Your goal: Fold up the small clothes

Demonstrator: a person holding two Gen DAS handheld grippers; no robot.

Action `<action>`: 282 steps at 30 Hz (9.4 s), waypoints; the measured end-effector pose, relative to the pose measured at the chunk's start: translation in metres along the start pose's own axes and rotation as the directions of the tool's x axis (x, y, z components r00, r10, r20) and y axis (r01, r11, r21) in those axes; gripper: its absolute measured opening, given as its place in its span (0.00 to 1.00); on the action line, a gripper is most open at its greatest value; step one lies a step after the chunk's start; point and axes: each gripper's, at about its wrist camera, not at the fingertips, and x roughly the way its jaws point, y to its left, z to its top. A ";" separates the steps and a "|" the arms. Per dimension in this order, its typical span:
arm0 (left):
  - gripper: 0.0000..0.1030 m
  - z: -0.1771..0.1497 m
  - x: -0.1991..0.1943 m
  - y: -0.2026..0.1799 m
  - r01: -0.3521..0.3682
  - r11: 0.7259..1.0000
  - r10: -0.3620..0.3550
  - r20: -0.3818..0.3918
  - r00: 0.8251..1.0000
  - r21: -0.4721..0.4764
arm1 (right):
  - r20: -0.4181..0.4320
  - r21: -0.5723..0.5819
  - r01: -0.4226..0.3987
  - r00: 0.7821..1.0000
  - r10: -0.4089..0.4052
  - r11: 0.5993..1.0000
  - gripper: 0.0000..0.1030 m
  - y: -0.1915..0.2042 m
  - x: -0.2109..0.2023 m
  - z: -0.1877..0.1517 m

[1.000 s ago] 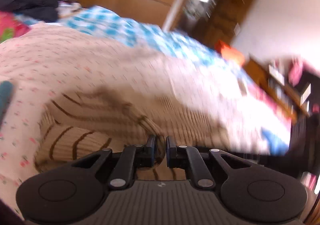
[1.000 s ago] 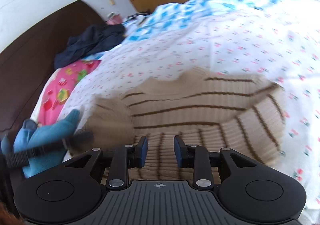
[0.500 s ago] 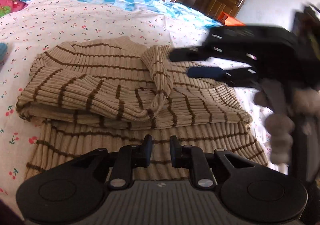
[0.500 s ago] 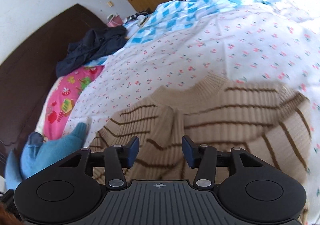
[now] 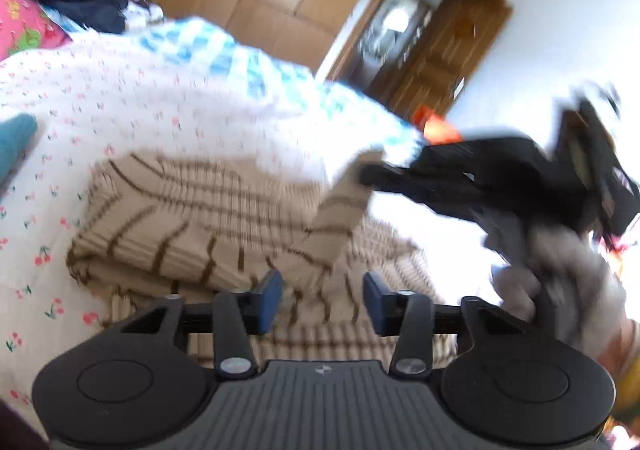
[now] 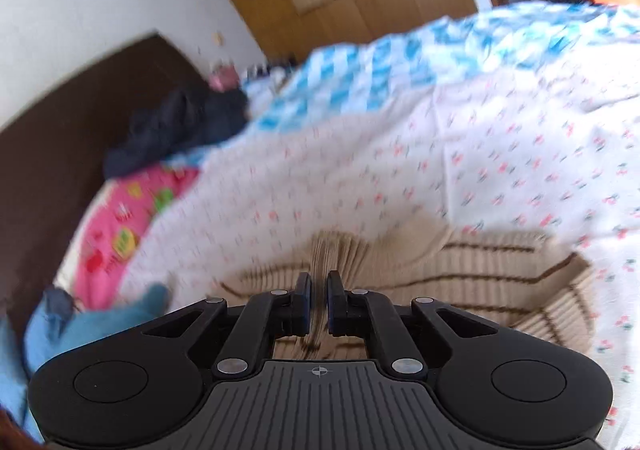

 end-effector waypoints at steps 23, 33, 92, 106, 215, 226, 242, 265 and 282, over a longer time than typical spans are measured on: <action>0.57 0.006 0.007 0.048 -0.286 0.932 0.290 -0.013 0.957 -0.221 | -0.134 0.358 0.052 0.991 -0.004 0.932 0.35 -0.096 0.007 -0.050; 0.58 0.010 -0.003 0.061 -0.337 0.898 0.363 0.042 0.931 -0.283 | -0.052 0.299 -0.033 0.997 0.051 0.954 0.08 -0.079 -0.013 -0.036; 0.67 0.006 0.018 0.062 -0.440 0.871 0.444 -0.034 0.895 -0.218 | -0.104 0.201 0.080 0.993 -0.060 0.976 0.08 -0.098 -0.005 -0.047; 0.71 0.005 0.033 0.069 -0.478 0.853 0.468 -0.099 0.878 -0.210 | -0.101 0.215 0.152 0.986 -0.133 0.965 0.06 -0.117 -0.008 -0.055; 0.47 -0.140 -0.036 -0.128 0.219 0.318 0.625 -0.378 0.683 0.922 | -0.156 0.117 -0.049 0.986 0.067 0.992 0.07 -0.127 -0.078 -0.087; 0.16 -0.140 -0.034 -0.136 0.092 0.289 0.632 -0.262 0.730 0.953 | -0.149 0.145 -0.065 0.985 0.087 0.987 0.07 -0.131 -0.081 -0.087; 0.14 0.026 -0.060 -0.094 -0.353 0.804 0.439 -0.078 0.895 0.478 | 0.069 0.121 -0.078 0.995 0.070 0.990 0.02 -0.113 -0.130 -0.046; 0.54 -0.003 -0.027 -0.042 -0.249 0.879 0.370 -0.253 0.894 0.406 | -0.280 -0.235 0.009 0.957 -0.077 0.972 0.38 -0.077 -0.059 -0.082; 0.44 -0.011 -0.005 -0.050 -0.284 0.759 0.464 -0.181 0.867 0.586 | -0.220 -0.126 0.104 0.967 -0.130 0.987 0.05 -0.110 -0.077 -0.081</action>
